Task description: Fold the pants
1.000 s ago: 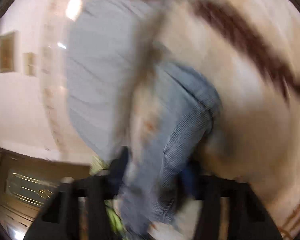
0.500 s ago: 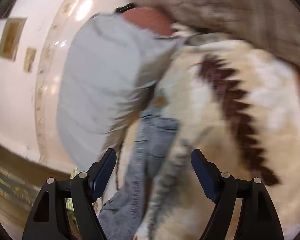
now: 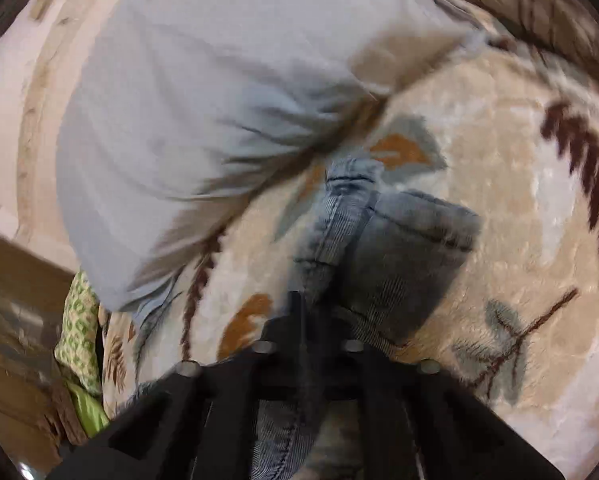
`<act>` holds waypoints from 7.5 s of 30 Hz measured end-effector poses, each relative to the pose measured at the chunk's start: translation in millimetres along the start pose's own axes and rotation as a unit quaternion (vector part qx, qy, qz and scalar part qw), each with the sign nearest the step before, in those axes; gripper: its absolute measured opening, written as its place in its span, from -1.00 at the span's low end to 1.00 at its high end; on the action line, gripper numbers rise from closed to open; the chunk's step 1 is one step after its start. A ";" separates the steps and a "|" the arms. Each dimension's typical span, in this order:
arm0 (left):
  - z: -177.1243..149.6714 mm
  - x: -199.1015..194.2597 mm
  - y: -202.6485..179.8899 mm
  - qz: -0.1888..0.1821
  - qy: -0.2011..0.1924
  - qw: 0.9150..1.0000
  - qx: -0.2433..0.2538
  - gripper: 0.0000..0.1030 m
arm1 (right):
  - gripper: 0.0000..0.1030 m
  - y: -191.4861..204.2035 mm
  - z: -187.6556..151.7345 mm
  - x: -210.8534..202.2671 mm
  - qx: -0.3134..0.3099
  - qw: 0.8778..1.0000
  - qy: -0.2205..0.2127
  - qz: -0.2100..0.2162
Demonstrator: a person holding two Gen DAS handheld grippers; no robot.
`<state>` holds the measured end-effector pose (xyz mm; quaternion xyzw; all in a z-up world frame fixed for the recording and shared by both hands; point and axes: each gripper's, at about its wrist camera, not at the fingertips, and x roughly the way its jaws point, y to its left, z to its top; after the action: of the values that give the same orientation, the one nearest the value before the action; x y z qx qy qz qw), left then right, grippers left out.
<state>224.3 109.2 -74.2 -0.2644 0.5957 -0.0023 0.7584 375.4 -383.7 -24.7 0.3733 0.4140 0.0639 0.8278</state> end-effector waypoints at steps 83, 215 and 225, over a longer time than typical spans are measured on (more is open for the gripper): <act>125.8 35.8 -2.9 0.023 0.062 0.996 0.066 0.43 | 0.52 -55.9 49.0 12.8 -0.095 0.985 0.060 -0.128; -143.3 -94.6 28.7 -0.062 -0.099 0.993 0.008 -0.85 | -0.89 30.5 -271.9 -169.2 0.014 0.998 -0.013 0.058; -195.2 -130.8 60.7 -0.043 -0.130 0.990 0.016 -0.87 | -0.87 28.0 -318.0 -231.8 -0.008 0.996 -0.002 0.088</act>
<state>-9.1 125.3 -10.1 -0.2753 0.4803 -0.0101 0.8327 -2.6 -280.3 21.5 0.4018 0.3769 0.1393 0.8229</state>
